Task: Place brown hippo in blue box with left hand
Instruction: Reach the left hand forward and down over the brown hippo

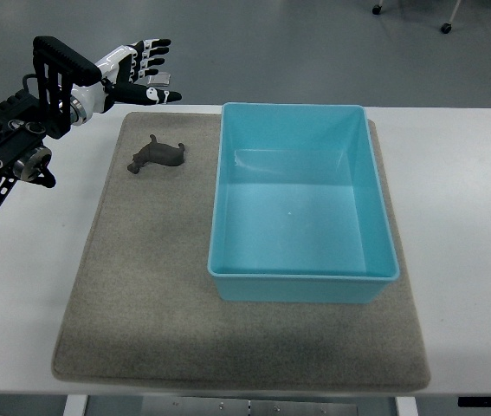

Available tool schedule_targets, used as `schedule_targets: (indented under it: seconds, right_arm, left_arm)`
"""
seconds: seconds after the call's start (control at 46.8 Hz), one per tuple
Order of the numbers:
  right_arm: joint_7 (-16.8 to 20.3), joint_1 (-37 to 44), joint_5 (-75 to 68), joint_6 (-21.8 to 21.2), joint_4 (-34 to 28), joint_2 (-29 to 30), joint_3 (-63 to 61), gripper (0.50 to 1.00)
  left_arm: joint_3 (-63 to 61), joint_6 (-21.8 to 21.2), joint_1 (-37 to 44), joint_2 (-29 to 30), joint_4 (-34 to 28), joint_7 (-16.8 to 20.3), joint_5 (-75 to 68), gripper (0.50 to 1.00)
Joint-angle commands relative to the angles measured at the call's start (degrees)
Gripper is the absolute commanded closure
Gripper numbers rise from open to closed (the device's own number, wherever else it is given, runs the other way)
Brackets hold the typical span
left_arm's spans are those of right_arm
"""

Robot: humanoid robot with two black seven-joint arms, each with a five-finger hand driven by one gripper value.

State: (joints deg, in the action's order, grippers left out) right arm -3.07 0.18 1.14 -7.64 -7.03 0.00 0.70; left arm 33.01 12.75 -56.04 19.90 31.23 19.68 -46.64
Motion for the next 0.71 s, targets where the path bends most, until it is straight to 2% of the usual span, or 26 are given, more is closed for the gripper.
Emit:
schedule_targets:
  seconds: [0.0,0.278,0.406,0.578,0.684]
  right_arm:
    - [0.0,0.0,0.01,-0.01,0.0,0.0,0.0,0.564]
    - [0.0,0.0,0.01,-0.01,0.0,0.0,0.0,0.564]
    - [0.08,0.0,0.01,-0.01,0.0,0.0,0.0,0.564]
    - [0.0,0.0,0.01,-0.01,0.0,0.0,0.0,0.564]
    - [0.0,0.0,0.01,-0.01,0.0,0.0,0.0,0.564]
  left_arm:
    - [-2.5,-0.01,-0.12,1.02,0.94,-0.08,-1.43,0.553]
    - [-12.7,-0.1,-1.53,7.69,9.73,-0.09,-1.61,0.553]
    - [-13.67,-0.45,-1.44,8.66,10.43,-0.09,-5.2,0.559]
    - [-13.76,-4.93,-0.91,9.28,10.43,-0.09,-11.54,0.564]
    - [-14.55,-5.81,-0.82,9.19,10.43,-0.09,-12.51,0.566]
